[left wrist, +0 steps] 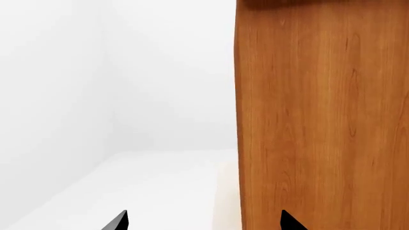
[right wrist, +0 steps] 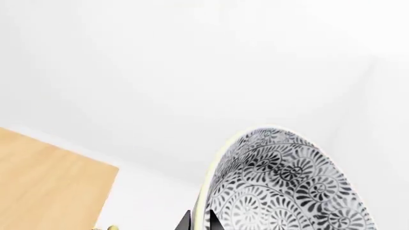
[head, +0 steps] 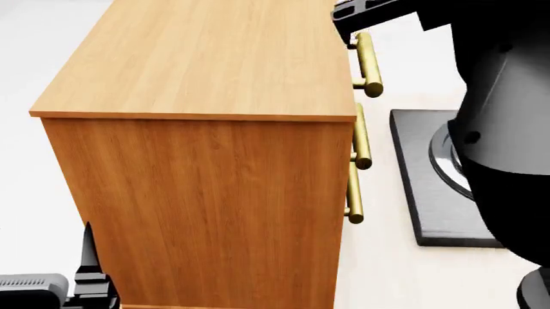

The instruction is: Put the bowl on the top of the cabinet.

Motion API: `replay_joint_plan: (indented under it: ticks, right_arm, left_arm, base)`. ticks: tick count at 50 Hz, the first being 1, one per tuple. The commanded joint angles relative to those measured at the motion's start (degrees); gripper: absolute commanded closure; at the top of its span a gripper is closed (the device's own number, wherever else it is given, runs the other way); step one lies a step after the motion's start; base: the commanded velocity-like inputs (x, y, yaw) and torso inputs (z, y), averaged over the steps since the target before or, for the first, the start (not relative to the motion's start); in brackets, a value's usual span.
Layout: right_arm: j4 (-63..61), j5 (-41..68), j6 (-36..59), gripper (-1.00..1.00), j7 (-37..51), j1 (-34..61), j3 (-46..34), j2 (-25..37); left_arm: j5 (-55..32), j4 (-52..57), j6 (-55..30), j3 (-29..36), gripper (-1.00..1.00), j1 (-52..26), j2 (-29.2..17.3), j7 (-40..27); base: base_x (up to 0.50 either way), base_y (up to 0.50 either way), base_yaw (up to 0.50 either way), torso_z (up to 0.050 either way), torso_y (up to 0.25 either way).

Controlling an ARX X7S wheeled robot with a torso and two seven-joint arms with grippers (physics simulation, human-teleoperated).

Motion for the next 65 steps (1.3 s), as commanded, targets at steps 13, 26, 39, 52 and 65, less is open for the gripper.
replay_joint_plan:
  ticks: [13,26,39,52,65]
  right_arm:
    - [16.0,-9.4,-2.7,1.00,-7.1,20.4,-12.4,-10.7]
    - [21.7,-19.2,-9.8,1.00,-21.3,22.3,-22.1,-15.0]
    - [18.4,-19.2,-10.5,1.00,-22.9,20.4,-24.9,-16.0]
    - [15.1,-16.2,-9.8,1.00,-20.8,19.3,-24.0,-16.4]
    - [14.1,-15.5,-10.6,1.00,-20.0,17.5,-24.0,-15.9]
  left_arm:
    - [0.1,0.3,-0.6,0.3,-1.00,-0.2,-0.4,-0.5]
    - [1.1,0.3,-2.1,2.3,-1.00,-1.8,0.0,-0.5]
    - [-0.1,0.5,-2.0,1.7,-1.00,-1.8,-0.2,-0.4]
    - [0.0,0.7,-2.3,1.7,-1.00,-1.7,-0.4,-0.9]
    - [-0.1,0.5,-1.9,1.6,-1.00,-1.5,-0.7,-1.0]
  base:
    - [0.00,0.00,0.00,0.000,0.001]
    - [0.00,0.00,0.00,0.000,0.000]
    - [0.00,0.00,0.00,0.000,0.001]
    - [0.00,0.00,0.00,0.000,0.001]
    - [0.00,0.00,0.00,0.000,0.001]
